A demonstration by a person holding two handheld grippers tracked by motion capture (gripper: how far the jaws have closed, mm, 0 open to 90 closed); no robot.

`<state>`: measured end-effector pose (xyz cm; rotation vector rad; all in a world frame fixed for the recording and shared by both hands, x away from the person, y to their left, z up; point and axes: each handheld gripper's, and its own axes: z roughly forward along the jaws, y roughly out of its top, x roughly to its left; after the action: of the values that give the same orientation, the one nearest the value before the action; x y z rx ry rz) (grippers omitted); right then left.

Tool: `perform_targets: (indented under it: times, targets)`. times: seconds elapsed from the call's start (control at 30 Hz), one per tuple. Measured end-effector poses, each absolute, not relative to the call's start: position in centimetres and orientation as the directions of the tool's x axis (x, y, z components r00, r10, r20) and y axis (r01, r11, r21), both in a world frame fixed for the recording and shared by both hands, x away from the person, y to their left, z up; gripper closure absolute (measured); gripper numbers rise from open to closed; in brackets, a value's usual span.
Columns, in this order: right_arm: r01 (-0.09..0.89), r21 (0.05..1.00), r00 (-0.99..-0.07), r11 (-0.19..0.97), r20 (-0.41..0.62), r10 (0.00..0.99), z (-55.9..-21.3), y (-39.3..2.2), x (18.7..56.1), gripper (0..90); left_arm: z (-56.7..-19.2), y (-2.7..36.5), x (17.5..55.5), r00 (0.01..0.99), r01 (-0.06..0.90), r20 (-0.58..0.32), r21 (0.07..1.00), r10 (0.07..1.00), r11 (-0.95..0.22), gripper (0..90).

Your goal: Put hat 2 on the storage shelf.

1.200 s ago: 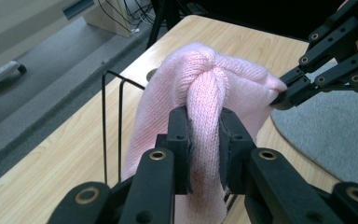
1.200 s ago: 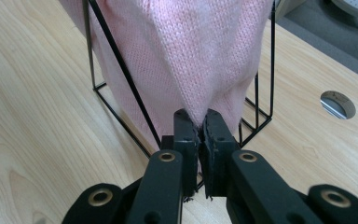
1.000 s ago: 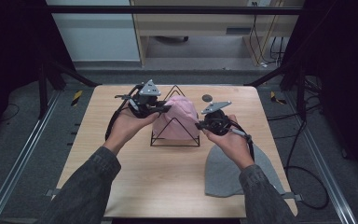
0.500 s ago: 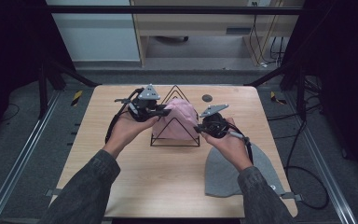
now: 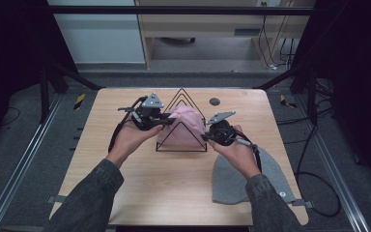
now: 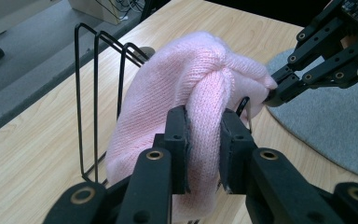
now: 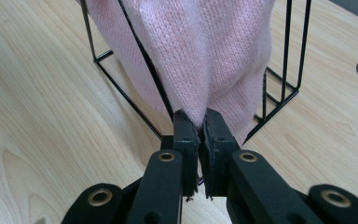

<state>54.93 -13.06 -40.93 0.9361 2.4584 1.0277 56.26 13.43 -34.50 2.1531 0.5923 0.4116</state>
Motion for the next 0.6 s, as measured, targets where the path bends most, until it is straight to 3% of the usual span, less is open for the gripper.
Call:
perform_targets:
  times: [0.27,0.53,0.6]
  targets:
    - [0.445,0.727,-0.739,0.523,-0.032,0.673,-40.9,-13.0,54.8,84.0,-34.4,13.8,56.1,0.826,0.276,0.06,0.824,0.561,-0.495,67.8]
    - [0.447,0.761,-0.702,0.47,-0.027,0.712,-39.7,-14.8,52.7,47.8,-33.2,15.3,54.3,0.803,0.239,0.086,0.86,0.589,-0.45,44.6]
    - [0.449,0.763,-0.693,0.466,-0.032,0.72,-39.7,-15.3,52.4,44.2,-33.4,16.0,53.5,0.786,0.248,0.099,0.854,0.61,-0.458,39.7]
